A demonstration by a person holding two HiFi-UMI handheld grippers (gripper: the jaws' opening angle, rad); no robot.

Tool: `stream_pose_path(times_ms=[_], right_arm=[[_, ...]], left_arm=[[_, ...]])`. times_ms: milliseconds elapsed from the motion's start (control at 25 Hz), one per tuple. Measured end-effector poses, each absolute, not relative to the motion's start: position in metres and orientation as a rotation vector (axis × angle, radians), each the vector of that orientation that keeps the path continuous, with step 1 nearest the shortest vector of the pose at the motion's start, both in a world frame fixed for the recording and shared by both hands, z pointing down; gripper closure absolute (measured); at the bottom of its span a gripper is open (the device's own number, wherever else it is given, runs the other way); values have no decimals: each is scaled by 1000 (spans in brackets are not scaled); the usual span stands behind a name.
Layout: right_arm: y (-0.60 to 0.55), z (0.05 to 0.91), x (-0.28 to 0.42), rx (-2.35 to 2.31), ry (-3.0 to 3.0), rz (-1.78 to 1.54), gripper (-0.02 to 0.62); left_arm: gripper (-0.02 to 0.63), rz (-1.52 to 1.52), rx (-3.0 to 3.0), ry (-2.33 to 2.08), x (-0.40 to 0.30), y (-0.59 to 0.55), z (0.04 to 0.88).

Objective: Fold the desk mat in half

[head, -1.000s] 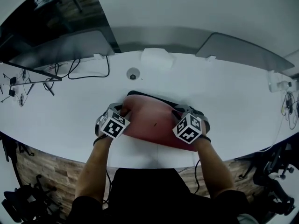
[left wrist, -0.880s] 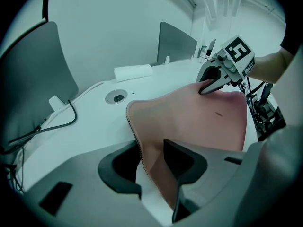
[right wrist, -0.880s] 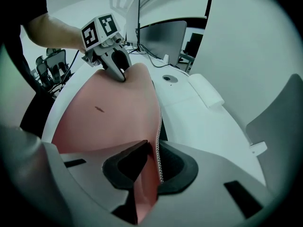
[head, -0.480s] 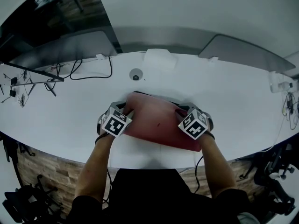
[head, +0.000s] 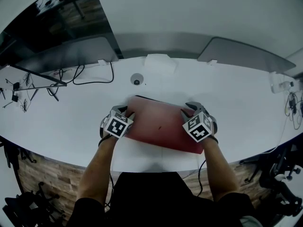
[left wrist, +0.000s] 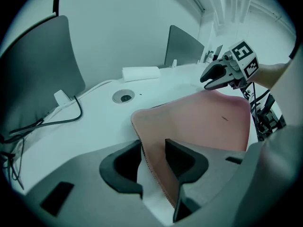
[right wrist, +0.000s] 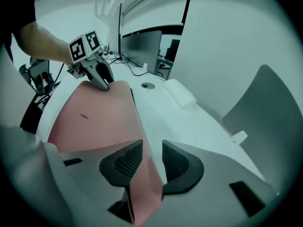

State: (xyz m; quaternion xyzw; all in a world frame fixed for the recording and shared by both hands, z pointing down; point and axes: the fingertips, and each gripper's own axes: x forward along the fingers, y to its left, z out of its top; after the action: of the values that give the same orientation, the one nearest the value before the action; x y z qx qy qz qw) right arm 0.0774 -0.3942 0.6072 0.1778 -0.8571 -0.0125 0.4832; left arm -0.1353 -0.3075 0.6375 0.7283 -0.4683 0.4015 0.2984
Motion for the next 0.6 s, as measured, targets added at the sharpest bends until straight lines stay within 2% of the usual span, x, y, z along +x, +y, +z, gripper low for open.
stream_pose_path(times_ms=[160, 320, 600], right_arm=[[-392, 586, 108, 577, -2107, -11, 462], [-357, 595, 160, 633, -2079, 273, 411], [-313, 620, 212, 707, -2022, 551, 385]], left_arm=[[470, 1024, 1923, -1305, -139, -310, 636], [506, 978, 1931, -1350, -142, -313, 627], [525, 978, 1928, -1363, -142, -317, 624]])
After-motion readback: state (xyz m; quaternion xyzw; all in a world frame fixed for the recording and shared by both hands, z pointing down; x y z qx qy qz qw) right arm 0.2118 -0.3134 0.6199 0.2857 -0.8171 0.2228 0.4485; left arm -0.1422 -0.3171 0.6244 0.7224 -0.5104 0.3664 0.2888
